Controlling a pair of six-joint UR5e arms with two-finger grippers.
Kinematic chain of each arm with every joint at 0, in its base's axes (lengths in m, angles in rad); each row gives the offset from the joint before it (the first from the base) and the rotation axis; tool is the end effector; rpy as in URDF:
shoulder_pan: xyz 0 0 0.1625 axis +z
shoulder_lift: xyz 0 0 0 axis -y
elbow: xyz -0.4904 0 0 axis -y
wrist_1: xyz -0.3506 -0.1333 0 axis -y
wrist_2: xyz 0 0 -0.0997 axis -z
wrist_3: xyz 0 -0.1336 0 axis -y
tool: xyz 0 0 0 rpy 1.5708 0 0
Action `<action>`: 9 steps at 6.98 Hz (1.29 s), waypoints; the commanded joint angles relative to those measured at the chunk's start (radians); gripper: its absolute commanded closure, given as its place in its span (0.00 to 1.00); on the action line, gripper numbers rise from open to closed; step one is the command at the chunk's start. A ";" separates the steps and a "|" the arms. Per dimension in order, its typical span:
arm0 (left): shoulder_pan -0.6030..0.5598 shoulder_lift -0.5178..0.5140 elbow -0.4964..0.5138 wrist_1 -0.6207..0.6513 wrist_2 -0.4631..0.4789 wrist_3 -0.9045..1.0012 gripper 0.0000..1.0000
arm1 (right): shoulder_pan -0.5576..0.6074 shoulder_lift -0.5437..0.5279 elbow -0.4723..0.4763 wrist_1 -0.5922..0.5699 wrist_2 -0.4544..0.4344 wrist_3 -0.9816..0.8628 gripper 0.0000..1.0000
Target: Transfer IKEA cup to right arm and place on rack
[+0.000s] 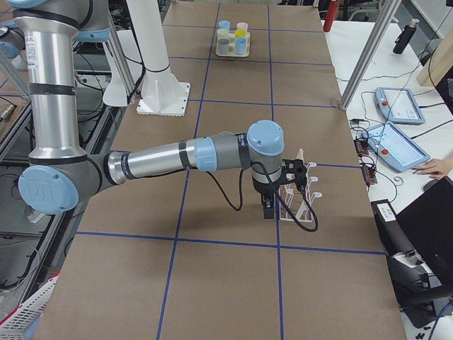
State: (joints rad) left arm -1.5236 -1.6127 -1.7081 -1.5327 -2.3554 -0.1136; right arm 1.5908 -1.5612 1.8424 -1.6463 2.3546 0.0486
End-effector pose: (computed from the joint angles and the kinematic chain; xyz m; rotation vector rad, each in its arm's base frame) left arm -0.0163 -0.4788 0.6696 0.0704 0.7914 -0.0075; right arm 0.0481 -0.4576 0.6278 0.1838 -0.7835 -0.0157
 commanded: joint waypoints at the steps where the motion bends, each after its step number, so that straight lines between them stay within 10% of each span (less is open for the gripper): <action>1: 0.042 0.173 -0.065 -0.135 -0.058 -0.082 0.00 | -0.058 0.003 0.053 0.002 0.023 0.016 0.00; 4: 0.210 0.425 -0.067 -0.684 -0.042 -0.557 0.00 | -0.113 0.052 0.092 0.005 0.043 0.147 0.00; 9: 0.384 0.496 -0.064 -0.765 -0.041 -0.615 0.03 | -0.268 0.196 0.123 0.006 0.038 0.430 0.01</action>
State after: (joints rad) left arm -1.1747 -1.1195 -1.7741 -2.2954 -2.3972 -0.7251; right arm 1.3642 -1.4041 1.9654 -1.6410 2.3944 0.4175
